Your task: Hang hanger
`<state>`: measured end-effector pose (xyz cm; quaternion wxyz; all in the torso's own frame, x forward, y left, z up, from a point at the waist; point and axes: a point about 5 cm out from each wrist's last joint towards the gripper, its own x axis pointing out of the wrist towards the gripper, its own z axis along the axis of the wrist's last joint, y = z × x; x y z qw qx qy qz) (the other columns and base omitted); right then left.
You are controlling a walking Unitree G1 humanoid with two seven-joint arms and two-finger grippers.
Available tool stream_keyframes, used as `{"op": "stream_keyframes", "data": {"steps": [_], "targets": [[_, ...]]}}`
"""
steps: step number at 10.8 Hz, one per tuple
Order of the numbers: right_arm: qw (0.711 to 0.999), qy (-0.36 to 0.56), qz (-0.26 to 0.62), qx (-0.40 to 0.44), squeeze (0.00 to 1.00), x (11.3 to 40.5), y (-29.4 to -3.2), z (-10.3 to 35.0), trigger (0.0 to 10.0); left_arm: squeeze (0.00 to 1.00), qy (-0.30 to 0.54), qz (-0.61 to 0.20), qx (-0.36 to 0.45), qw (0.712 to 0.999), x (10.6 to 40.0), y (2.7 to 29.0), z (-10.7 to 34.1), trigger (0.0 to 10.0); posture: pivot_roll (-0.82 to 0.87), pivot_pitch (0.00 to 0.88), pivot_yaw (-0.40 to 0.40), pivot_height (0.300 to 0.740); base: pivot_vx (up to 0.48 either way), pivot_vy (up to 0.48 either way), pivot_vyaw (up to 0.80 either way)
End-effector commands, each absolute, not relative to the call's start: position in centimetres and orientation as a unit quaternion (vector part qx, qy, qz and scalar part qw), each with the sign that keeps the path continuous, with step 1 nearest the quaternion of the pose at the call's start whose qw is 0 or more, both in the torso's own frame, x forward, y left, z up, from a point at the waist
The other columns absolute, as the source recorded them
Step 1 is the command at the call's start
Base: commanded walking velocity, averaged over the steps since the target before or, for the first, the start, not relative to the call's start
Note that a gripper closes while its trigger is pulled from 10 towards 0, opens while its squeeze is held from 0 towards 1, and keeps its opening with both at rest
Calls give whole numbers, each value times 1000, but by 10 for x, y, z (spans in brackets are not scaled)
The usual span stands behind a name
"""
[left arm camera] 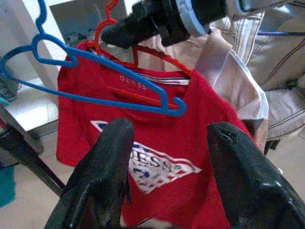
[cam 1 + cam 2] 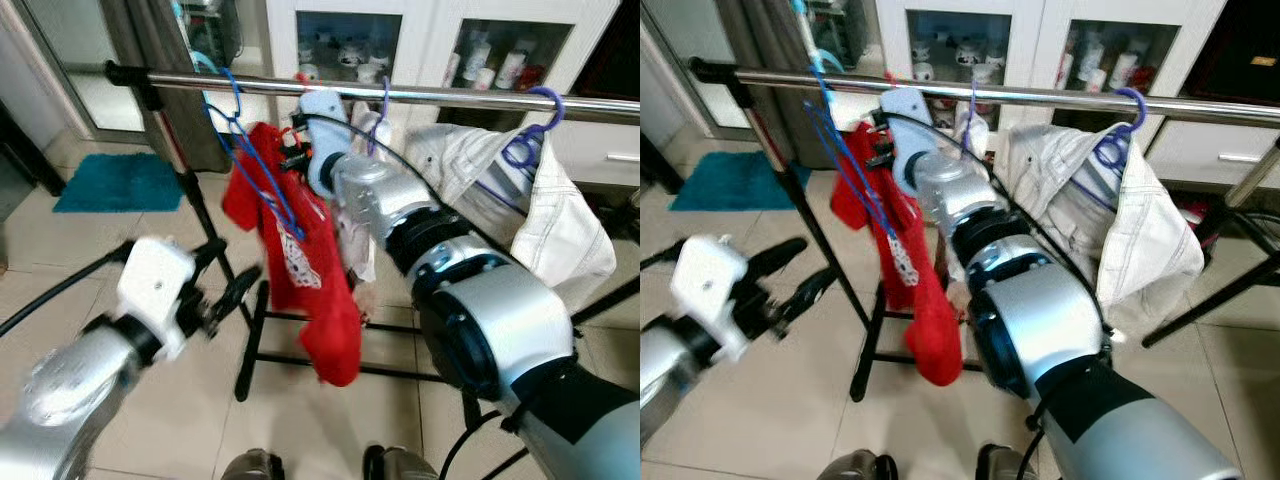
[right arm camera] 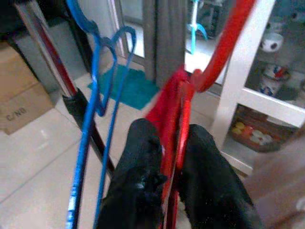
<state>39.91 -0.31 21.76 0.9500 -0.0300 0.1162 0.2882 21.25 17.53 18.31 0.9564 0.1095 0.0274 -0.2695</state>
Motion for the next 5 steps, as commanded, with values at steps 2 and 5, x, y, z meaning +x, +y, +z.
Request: {"op": "stream_keyframes", "data": {"steps": [2,5], "targets": [[949,98,298,-10,1000,402,-12,224,10000,0,26,-276,109,954,219,170,179,10000,-9,55,68,740,0,0,0],[945,-23,315,79,0,404,-46,242,10000,0,29,-198,63,978,242,171,172,10000,-29,0,78,740,0,0,0]]}}
